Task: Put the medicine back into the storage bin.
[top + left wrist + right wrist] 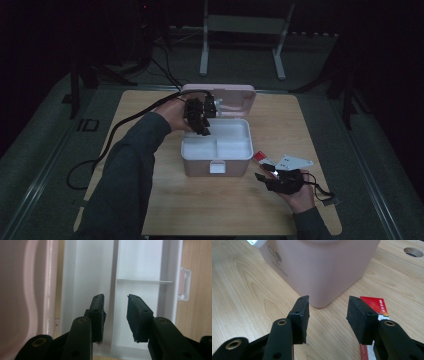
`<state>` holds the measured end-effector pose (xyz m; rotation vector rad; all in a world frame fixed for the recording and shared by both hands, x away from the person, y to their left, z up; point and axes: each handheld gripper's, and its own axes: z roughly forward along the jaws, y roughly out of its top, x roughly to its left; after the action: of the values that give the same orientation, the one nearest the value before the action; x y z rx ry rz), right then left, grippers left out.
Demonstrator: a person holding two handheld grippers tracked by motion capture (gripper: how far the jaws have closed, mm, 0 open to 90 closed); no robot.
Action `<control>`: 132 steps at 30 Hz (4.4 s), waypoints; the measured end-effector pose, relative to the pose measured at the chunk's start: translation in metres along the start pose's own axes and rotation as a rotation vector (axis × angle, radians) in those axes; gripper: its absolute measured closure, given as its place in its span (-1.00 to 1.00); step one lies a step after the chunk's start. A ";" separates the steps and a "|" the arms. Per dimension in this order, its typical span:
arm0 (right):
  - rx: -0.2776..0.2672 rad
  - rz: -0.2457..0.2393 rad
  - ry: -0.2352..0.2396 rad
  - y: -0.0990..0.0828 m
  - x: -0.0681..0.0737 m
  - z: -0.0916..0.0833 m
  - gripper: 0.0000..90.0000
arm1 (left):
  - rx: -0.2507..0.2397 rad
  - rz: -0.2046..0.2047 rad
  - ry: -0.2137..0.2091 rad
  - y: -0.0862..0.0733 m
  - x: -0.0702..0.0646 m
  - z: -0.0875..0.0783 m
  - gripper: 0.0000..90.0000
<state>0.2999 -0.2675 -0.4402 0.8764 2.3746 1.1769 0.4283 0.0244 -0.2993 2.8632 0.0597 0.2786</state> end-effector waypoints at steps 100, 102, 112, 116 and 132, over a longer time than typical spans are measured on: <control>0.006 0.003 -0.003 -0.005 -0.002 0.002 0.17 | 0.006 0.023 -0.050 -0.005 -0.003 0.008 0.98; 0.006 0.004 -0.005 -0.005 -0.002 0.001 0.17 | 0.008 0.021 -0.055 -0.007 -0.005 0.005 0.98; 0.002 0.008 -0.009 -0.005 -0.005 -0.001 0.17 | -0.007 0.011 -0.046 -0.025 -0.017 -0.011 0.98; 0.000 0.012 -0.010 -0.005 -0.005 -0.001 0.17 | -0.003 0.008 -0.041 -0.036 -0.022 -0.016 0.98; -0.002 0.015 -0.014 -0.005 -0.008 -0.002 0.17 | -0.013 -0.055 -0.015 -0.081 -0.030 -0.037 0.98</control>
<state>0.3029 -0.2761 -0.4433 0.9009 2.3593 1.1742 0.3905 0.1099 -0.2908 2.8457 0.1337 0.2449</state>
